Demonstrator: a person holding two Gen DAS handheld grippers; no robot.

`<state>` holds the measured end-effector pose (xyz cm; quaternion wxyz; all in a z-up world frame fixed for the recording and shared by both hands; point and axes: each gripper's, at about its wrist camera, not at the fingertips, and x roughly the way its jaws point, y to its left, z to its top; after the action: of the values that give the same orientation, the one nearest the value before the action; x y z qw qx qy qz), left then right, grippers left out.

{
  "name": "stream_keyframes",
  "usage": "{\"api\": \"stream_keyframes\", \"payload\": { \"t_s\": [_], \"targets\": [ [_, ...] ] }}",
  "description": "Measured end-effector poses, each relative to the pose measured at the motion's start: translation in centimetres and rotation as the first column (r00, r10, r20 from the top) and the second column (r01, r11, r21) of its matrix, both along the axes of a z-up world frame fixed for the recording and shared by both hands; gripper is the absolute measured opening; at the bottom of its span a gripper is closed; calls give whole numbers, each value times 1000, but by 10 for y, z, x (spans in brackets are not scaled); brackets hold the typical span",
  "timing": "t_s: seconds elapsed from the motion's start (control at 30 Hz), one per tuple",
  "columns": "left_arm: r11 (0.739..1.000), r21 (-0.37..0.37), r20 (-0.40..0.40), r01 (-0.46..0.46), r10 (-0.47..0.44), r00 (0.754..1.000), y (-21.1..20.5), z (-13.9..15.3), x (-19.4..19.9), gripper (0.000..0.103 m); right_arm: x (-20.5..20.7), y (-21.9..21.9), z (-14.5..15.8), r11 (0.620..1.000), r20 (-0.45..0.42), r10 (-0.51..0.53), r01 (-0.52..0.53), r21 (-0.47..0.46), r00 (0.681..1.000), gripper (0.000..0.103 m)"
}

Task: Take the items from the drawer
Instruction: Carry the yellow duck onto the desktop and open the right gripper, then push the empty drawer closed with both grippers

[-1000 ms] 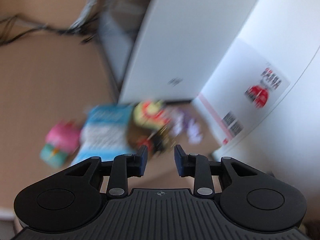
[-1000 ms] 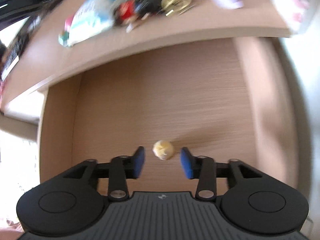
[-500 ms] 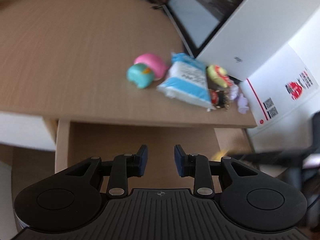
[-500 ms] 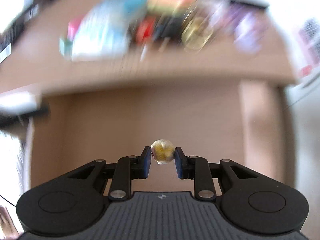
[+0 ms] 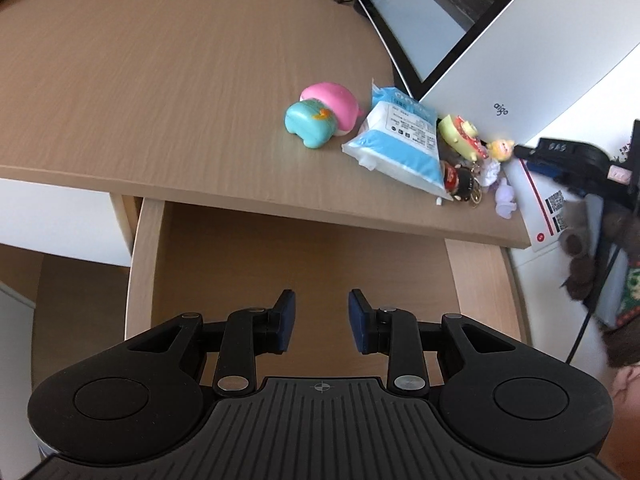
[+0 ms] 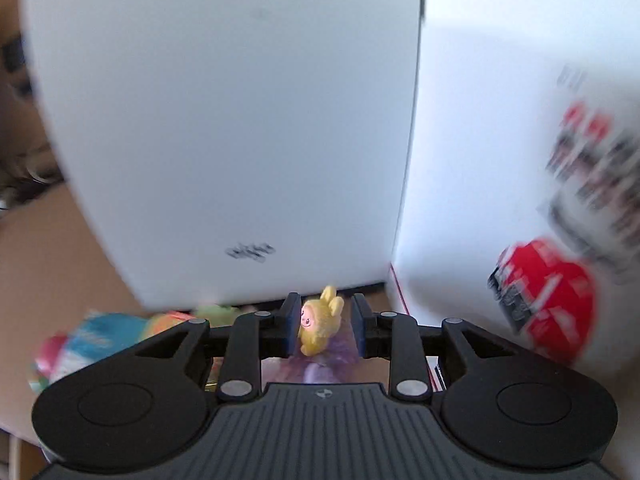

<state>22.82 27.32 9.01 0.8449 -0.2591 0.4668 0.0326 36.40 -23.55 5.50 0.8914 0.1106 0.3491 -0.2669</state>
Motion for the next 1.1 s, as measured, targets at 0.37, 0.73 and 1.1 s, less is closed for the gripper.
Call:
{"api": "stream_keyframes", "payload": {
  "t_s": [0.37, 0.73, 1.1],
  "targets": [
    [993, 37, 3, -113, 113, 994, -19, -9, 14, 32, -3, 3, -24, 996, 104, 16, -25, 86, 994, 46],
    [969, 161, 106, -186, 171, 980, -31, 17, -37, 32, -14, 56, -31, 991, 148, 122, -128, 30, 981, 53],
    [977, 168, 204, -133, 98, 974, -60, 22, -165, 32, -148, 153, -9, 969, 135, 217, -230, 87, 967, 74]
  ]
}}
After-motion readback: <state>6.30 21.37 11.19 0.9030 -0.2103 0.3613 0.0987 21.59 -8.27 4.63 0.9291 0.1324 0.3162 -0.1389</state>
